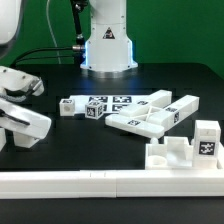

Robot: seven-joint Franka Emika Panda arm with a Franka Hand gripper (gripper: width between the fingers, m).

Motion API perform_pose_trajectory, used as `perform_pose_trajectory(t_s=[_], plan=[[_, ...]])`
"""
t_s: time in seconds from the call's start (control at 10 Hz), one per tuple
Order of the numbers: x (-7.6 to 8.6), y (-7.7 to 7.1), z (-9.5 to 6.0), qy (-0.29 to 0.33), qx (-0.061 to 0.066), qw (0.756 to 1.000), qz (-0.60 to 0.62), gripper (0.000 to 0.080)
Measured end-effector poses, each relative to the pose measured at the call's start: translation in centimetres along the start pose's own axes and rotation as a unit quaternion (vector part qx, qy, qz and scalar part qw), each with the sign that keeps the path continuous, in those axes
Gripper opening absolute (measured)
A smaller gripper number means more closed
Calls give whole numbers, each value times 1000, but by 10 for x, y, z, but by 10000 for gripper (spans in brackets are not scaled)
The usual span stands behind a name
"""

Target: Assemble chair

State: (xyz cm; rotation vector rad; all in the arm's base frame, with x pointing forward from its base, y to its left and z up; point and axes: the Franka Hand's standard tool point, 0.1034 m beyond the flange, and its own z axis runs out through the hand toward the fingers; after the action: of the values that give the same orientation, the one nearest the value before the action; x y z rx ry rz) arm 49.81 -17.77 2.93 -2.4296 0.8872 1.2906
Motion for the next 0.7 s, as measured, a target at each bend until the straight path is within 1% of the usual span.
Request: perform_pose_trajectory(t_s=[0.3, 0.4, 0.5, 0.6, 0.7], plan=[[0, 1, 2, -5, 0, 1000, -4, 649], [0, 1, 4, -17, -3, 1000, -18, 649], [4, -1, 5, -21, -5, 1000, -17, 649], [10, -2, 7, -10, -8, 1000, -20, 649], [13, -5, 11, -1, -16, 1000, -26, 649]])
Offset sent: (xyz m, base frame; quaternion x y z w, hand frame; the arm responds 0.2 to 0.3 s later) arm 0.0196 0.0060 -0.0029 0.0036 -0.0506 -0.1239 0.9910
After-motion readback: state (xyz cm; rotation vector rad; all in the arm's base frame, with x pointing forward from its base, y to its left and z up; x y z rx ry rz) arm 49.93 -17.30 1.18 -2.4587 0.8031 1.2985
